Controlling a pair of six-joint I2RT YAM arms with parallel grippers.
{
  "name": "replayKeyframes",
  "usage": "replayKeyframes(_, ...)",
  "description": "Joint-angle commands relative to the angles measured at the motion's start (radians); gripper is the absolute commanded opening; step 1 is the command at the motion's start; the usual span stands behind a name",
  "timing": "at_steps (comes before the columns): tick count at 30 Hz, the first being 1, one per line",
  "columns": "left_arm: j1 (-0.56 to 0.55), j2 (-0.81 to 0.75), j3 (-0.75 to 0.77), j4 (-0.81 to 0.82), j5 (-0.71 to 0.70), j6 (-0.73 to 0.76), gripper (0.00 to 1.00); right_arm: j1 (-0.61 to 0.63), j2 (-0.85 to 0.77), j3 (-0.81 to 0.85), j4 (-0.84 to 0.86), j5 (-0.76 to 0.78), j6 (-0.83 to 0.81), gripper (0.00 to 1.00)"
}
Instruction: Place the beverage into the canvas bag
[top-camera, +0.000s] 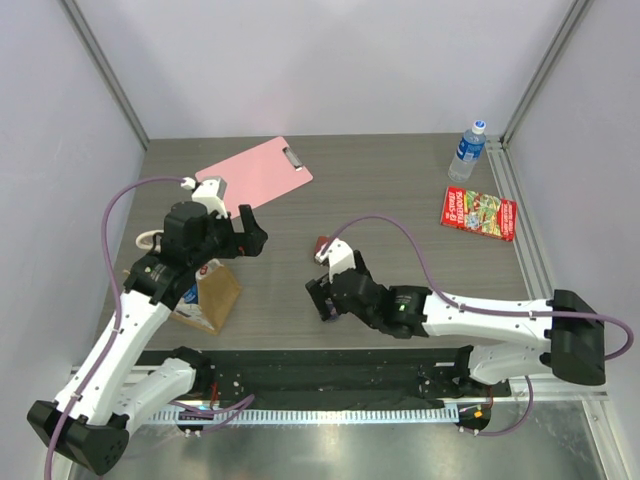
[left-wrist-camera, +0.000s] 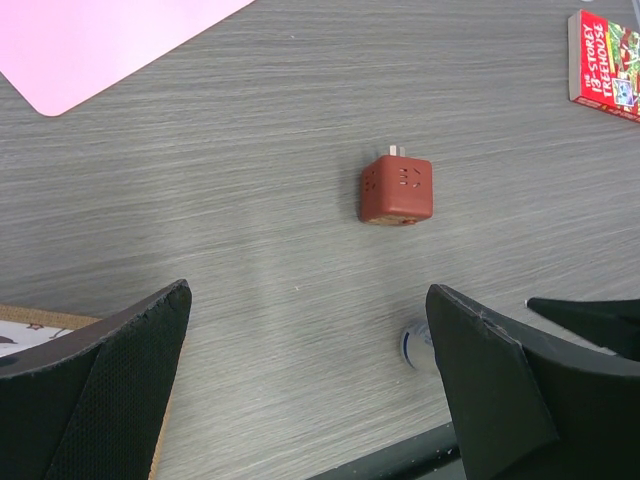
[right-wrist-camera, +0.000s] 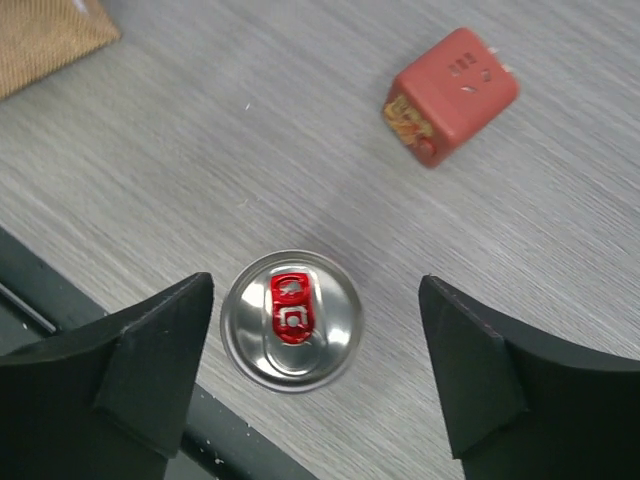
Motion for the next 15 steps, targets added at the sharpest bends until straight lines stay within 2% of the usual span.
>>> replayKeyframes(1,-0.004,0.003,-0.003,0.039,0.001,0.014,1.00,0.004,-0.085,0.065,-0.010,0.109,0.033,0.93)
replayKeyframes(5,-0.018,0.003,-0.005,0.040,0.005,0.016,1.00,-0.077,-0.122,0.079,-0.111,0.107,0.068,0.95)
replayKeyframes(6,-0.025,0.006,-0.004,0.040,0.005,0.016,1.00,-0.145,-0.134,0.072,-0.134,0.078,0.076,0.95)
replayKeyframes(8,-0.059,0.014,-0.002,0.037,0.009,0.019,1.00,-0.215,-0.188,0.045,-0.145,0.038,0.100,0.94)
replayKeyframes(9,-0.071,0.017,-0.002,0.037,0.011,0.017,1.00,-0.289,-0.213,0.034,-0.151,0.006,0.105,0.94)
replayKeyframes(15,-0.214,0.061,0.018,0.034,-0.011,0.020,0.97,-0.473,-0.319,-0.033,-0.171,-0.046,0.117,0.95)
